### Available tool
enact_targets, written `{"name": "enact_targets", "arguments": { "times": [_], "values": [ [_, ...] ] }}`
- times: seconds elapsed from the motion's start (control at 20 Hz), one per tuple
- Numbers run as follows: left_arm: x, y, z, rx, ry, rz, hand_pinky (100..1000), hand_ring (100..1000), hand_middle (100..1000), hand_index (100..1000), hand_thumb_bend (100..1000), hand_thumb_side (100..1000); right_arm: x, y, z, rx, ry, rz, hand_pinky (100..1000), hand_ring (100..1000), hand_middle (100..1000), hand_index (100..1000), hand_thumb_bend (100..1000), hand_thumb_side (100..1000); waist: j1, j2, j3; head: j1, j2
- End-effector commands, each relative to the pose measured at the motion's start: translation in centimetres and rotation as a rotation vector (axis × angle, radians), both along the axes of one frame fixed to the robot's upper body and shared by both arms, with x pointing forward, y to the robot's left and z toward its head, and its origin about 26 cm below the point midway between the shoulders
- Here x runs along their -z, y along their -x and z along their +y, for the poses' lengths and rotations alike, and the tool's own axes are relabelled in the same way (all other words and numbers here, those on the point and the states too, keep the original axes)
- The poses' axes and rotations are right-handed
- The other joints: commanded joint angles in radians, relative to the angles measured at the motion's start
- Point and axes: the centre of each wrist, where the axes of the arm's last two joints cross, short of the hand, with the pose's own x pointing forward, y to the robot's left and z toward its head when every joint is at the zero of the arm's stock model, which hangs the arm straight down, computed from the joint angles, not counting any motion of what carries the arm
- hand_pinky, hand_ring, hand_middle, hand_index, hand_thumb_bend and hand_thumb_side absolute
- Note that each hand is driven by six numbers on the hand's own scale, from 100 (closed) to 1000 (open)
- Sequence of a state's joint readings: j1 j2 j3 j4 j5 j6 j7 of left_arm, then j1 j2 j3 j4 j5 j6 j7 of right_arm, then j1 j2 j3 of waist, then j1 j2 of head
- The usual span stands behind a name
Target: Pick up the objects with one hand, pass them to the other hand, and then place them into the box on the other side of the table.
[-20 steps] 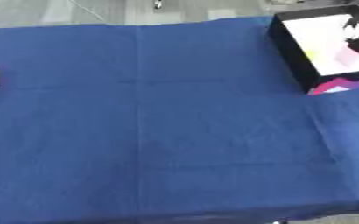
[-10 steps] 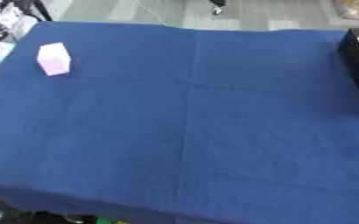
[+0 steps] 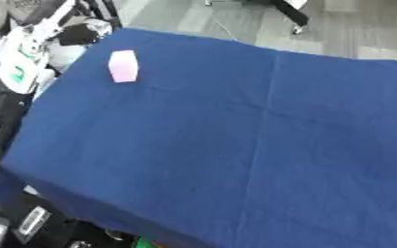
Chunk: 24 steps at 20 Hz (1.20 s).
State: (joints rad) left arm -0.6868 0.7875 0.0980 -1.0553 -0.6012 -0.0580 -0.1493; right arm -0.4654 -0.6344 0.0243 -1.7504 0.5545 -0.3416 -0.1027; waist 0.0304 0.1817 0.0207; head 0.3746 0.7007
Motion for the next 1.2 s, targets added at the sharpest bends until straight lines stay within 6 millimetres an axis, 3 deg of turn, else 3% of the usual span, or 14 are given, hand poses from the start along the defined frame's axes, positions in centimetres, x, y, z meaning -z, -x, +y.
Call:
{"name": "enact_targets", "arguments": {
  "times": [0.05, 0.35, 0.6, 1.2],
  "values": [
    [-0.4, -0.6, 1.8, -0.131, -0.050, 0.031, 792, 726, 746, 894, 444, 690, -1.4, 0.9, 1.0, -0.076, 0.019, -0.046, 826, 818, 832, 1000, 100, 221, -0.003, -0.007, -0.003, 0.018, -0.015],
    [2.6, -2.9, 1.2, -0.360, 0.111, 0.036, 764, 684, 696, 874, 504, 763, -1.4, 1.2, 2.2, -0.144, 0.016, -0.034, 828, 818, 827, 1000, 100, 239, -0.012, 0.011, -0.020, 0.042, -0.031],
    [5.0, -3.5, 0.5, -0.440, 0.180, 0.034, 754, 668, 672, 858, 534, 797, -1.3, 1.1, 2.4, -0.156, 0.011, -0.023, 830, 817, 825, 1000, 100, 249, -0.012, 0.023, -0.031, 0.050, -0.038],
    [7.9, -3.8, -0.4, -0.502, 0.194, 0.076, 747, 654, 646, 840, 467, 707, -1.0, 1.1, 2.4, -0.167, -0.011, -0.008, 832, 815, 824, 1000, 100, 272, -0.011, 0.028, -0.043, 0.066, -0.047]
  ]
}}
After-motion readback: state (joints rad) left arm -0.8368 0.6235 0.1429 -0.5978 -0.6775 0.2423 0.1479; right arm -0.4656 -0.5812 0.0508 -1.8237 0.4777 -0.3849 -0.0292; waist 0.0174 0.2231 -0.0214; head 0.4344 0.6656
